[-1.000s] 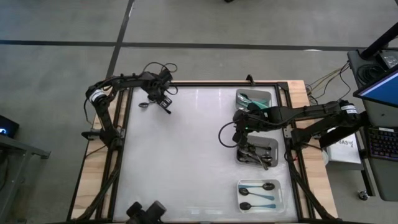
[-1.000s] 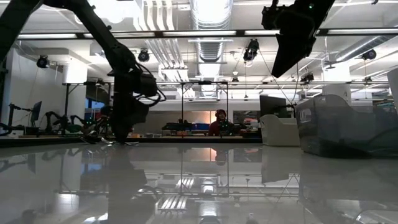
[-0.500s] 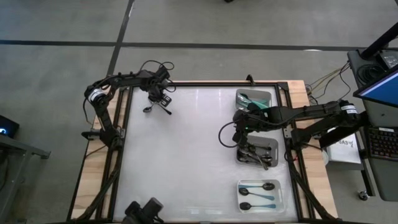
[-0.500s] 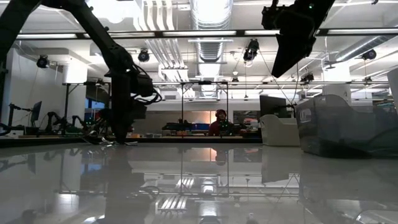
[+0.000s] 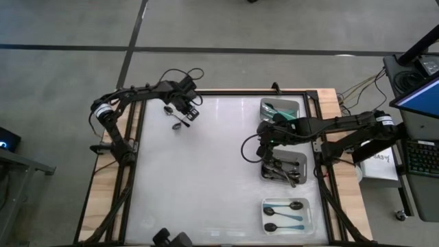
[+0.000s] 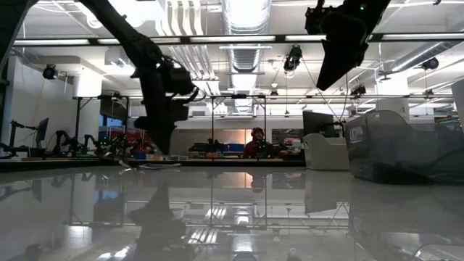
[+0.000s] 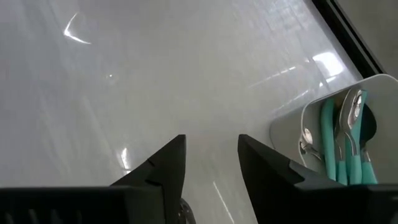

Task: Sort silverware by color (type)
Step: Put the blue spoon into the white bin

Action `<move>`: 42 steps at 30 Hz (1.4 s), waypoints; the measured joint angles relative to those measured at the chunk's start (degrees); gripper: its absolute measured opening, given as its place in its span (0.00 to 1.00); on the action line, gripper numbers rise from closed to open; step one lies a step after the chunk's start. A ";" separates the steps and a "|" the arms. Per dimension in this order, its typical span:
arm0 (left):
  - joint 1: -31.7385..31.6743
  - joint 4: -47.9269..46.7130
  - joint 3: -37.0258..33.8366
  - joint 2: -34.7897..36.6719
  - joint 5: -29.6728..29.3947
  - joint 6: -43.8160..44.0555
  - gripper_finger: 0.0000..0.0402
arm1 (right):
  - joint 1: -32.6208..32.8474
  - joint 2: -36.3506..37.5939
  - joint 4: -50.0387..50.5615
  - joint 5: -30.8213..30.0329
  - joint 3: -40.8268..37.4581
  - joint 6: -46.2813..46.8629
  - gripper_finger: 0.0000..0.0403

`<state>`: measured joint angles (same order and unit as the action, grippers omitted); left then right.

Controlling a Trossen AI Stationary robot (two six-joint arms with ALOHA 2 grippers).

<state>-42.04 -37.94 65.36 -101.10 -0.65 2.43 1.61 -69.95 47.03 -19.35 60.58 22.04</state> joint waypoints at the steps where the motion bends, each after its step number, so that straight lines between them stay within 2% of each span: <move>1: 0.85 0.88 0.02 0.46 0.06 0.20 0.01 | 0.00 0.00 -0.03 0.00 -0.01 0.00 0.35; 7: 5.16 4.29 0.09 1.10 2.95 0.57 0.00 | 0.00 0.00 -0.31 -0.02 -0.57 0.00 0.35; 14: 5.78 1.40 0.09 1.18 2.73 -0.87 0.00 | 0.00 0.00 -0.70 -0.02 -1.63 0.00 0.35; 20: 5.79 0.33 0.09 0.95 -2.50 -4.11 0.00 | 0.00 0.00 -0.98 -0.02 -2.35 0.01 0.35; 26: 5.70 -1.12 0.09 -0.54 -5.26 -7.62 0.10 | 0.00 0.00 -1.08 -0.02 -2.36 0.00 0.35; 33: 5.68 -0.96 0.09 -2.95 -5.44 -7.71 0.23 | 0.00 0.00 -1.11 -0.02 -2.36 0.00 0.35; 42: 4.95 -1.07 0.24 -5.73 -6.33 -4.81 0.26 | 0.00 0.00 -1.09 -0.02 -2.41 0.00 0.35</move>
<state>-37.09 -39.00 65.60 -106.82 -6.97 -2.37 1.61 -69.95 45.93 -19.38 58.17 22.04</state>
